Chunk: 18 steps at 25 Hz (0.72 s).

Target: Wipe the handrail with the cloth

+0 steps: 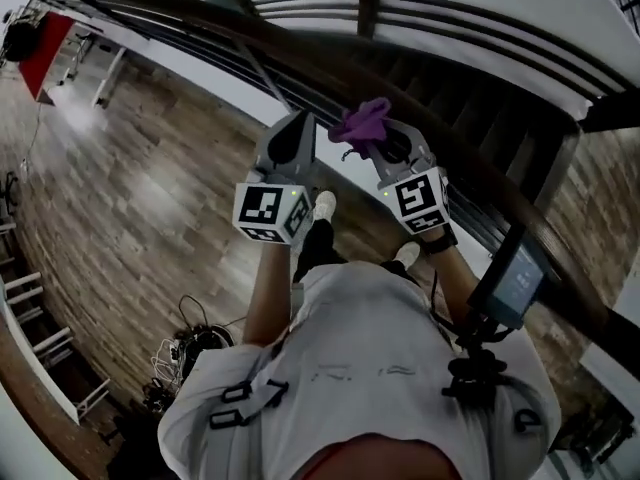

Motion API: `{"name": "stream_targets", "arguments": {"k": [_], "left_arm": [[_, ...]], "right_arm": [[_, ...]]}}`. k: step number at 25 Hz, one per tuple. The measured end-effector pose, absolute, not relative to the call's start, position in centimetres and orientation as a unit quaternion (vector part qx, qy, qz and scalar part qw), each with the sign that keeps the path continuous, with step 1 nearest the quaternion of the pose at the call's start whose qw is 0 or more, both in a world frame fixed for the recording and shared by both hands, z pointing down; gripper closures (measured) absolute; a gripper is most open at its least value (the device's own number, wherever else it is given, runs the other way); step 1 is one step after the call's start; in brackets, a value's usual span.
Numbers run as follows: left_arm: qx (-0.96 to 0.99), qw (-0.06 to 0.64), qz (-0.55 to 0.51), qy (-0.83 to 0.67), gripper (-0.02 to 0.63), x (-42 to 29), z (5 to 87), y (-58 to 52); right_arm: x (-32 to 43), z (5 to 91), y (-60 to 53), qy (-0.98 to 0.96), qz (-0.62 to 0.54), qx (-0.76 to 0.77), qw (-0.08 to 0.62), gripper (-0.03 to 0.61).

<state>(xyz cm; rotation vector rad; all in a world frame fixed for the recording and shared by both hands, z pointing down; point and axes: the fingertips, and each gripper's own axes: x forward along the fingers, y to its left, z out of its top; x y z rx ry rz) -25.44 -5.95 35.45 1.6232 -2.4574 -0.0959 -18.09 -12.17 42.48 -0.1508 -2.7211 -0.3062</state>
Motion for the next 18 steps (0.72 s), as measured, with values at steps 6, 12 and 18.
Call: {"name": "stream_targets", "arguments": {"k": [6, 12, 18], "left_arm": [[0.461, 0.110, -0.013, -0.880, 0.614, -34.2, 38.5, 2.7], [0.432, 0.133, -0.012, -0.892, 0.614, -39.0, 41.7, 6.5], [0.432, 0.164, -0.010, -0.887, 0.614, -40.3, 44.4, 7.5]], "right_arm": [[-28.6, 49.8, -5.5, -0.953, -0.141, -0.113, 0.242, 0.512], [-39.6, 59.3, -5.7, -0.935, -0.202, -0.052, 0.287, 0.511], [-47.7, 64.6, -7.3, -0.908, -0.270, -0.011, 0.321, 0.511]]}}
